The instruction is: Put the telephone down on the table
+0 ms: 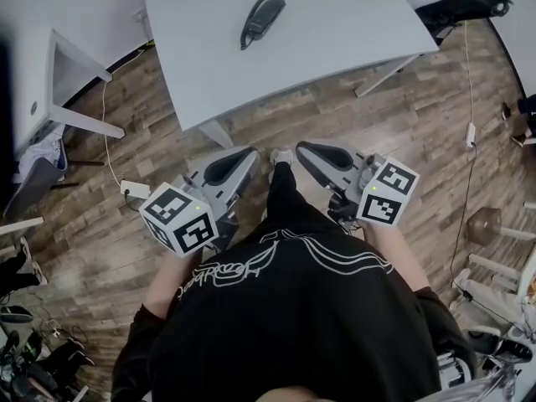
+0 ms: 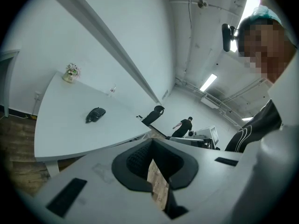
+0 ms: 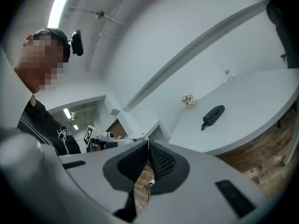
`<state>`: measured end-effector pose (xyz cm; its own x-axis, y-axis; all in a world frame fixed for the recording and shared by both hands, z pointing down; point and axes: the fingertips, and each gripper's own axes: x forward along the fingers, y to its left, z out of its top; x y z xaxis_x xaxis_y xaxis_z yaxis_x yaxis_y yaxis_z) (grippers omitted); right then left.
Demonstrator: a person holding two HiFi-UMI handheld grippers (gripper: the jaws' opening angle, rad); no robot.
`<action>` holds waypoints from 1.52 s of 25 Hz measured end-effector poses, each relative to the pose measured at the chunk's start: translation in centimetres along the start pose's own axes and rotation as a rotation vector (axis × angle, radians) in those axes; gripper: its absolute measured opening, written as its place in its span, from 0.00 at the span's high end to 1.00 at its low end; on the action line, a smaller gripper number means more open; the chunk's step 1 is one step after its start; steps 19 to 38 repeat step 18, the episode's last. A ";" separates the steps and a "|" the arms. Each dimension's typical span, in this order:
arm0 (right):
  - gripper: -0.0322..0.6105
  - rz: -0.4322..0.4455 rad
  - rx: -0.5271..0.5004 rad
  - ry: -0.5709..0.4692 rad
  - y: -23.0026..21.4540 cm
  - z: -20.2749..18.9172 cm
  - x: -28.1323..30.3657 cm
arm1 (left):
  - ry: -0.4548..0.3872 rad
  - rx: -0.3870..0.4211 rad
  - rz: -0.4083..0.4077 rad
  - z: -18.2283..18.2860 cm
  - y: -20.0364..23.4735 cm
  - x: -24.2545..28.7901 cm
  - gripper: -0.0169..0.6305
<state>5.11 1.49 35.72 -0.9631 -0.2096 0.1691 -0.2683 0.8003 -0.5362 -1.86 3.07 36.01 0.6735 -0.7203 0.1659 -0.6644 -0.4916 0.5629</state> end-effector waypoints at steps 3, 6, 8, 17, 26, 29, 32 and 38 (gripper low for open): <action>0.89 0.002 -0.008 0.012 0.7 -0.4 0.1 | -0.006 -0.009 0.001 -0.2 0.0 -0.6 0.96; 0.89 0.001 -0.008 0.021 0.9 -0.7 0.1 | -0.004 -0.010 0.003 -0.5 0.0 -0.8 0.96; 0.89 -0.003 -0.008 0.025 1.0 -0.9 0.2 | 0.007 0.020 0.020 -0.8 0.1 -0.9 0.96; 0.89 -0.007 -0.015 0.037 1.8 -1.5 0.7 | 0.026 0.115 0.022 -1.7 -0.6 -1.6 0.96; 0.89 -0.007 -0.015 0.037 1.9 -1.5 0.9 | 0.026 0.118 0.021 -1.7 -0.7 -1.7 0.96; 0.89 -0.007 -0.015 0.037 1.9 -1.5 0.9 | 0.026 0.118 0.021 -1.7 -0.7 -1.7 0.96; 0.89 -0.007 -0.015 0.037 1.9 -1.5 0.9 | 0.026 0.118 0.021 -1.7 -0.7 -1.7 0.96; 0.89 -0.007 -0.015 0.037 1.9 -1.5 0.9 | 0.026 0.118 0.021 -1.7 -0.7 -1.7 0.96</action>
